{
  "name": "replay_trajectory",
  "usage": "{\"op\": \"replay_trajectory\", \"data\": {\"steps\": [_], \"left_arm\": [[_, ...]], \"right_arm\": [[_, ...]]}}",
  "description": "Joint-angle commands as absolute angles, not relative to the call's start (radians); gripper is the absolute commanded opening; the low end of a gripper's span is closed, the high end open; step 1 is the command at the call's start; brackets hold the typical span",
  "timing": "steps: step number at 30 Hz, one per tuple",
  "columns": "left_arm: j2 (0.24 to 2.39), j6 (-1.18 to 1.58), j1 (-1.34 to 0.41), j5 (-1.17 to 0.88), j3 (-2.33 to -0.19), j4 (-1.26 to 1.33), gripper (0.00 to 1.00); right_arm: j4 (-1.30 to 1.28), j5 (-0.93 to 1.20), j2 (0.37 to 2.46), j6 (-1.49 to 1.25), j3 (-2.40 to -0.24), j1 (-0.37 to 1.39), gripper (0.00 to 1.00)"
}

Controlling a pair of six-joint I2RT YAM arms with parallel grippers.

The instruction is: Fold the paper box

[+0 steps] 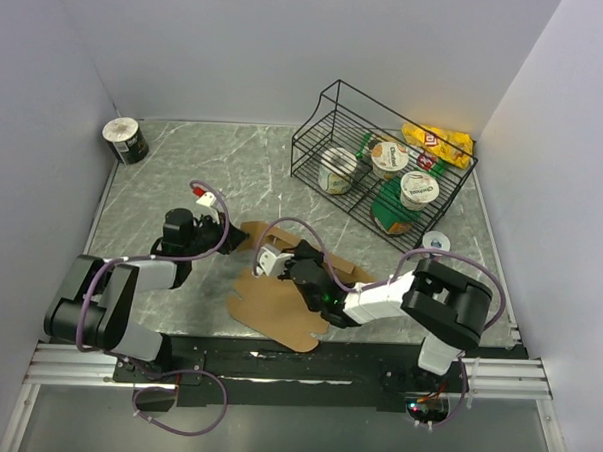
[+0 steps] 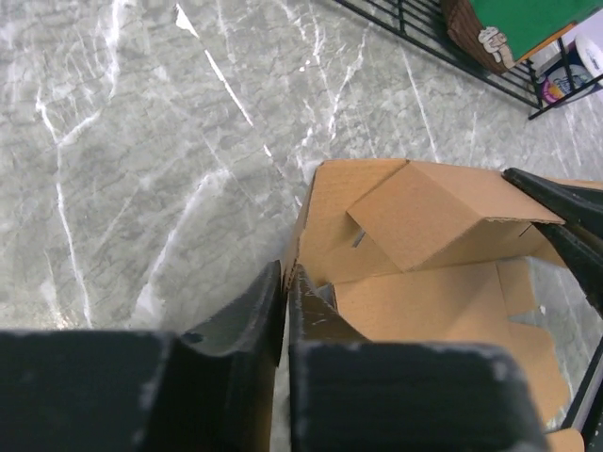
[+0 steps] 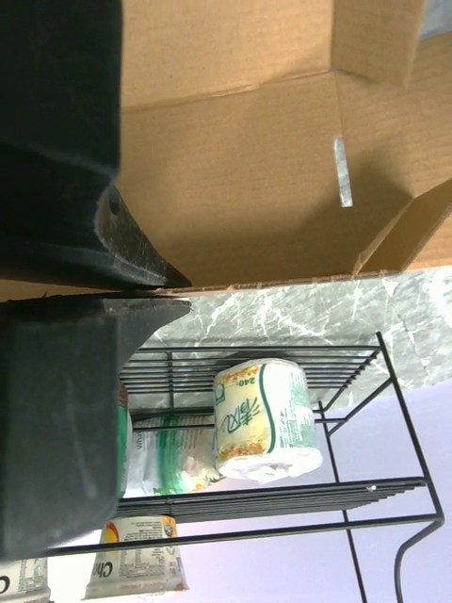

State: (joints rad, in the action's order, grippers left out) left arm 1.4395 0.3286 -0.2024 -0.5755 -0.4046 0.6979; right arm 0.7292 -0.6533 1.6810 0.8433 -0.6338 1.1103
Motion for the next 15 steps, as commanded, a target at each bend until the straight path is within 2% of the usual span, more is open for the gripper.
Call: {"op": "replay_trajectory", "data": {"steps": [1,3,6,7,15], "left_arm": [[1.379,0.298,-0.207,-0.575,-0.396,0.764,0.07],[1.341,0.272,-0.216,-0.554,-0.371,0.781,0.02],[1.283,0.242,-0.221,-0.567,-0.322,0.852,0.01],[1.269,0.239,-0.222,-0.566,-0.31,0.871,0.01],[1.236,0.227,-0.224,-0.584,-0.301,0.876,0.01]], "right_arm": [[0.707,-0.617,1.606,0.781,-0.64,1.111,0.2],[0.596,-0.571,1.569,0.741,-0.655,1.095,0.25],[0.453,-0.444,1.497,0.605,-0.692,1.051,0.4],[0.358,-0.399,1.459,0.58,-0.713,1.036,0.42],[0.097,-0.154,1.31,0.448,-0.758,0.902,0.45]]}}
